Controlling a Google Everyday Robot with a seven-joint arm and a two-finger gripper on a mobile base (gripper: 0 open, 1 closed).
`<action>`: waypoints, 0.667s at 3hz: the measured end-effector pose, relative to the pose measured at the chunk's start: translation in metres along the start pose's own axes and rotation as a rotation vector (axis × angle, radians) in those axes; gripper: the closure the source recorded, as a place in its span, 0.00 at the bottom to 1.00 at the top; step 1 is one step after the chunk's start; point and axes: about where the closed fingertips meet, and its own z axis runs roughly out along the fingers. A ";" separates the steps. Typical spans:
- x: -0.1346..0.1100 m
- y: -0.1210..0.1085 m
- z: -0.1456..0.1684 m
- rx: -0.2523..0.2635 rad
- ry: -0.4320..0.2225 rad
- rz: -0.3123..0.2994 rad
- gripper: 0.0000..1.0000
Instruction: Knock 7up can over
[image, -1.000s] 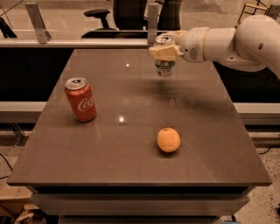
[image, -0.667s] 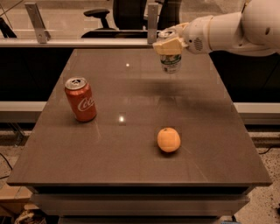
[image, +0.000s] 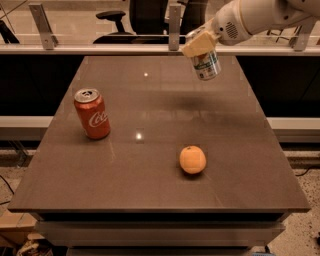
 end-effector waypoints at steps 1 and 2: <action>0.011 0.006 0.005 -0.039 0.098 0.030 1.00; 0.029 0.016 0.015 -0.080 0.211 0.055 1.00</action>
Offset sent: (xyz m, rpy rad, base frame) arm -0.0236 -0.0029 -0.0514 -0.2257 0.2988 0.0022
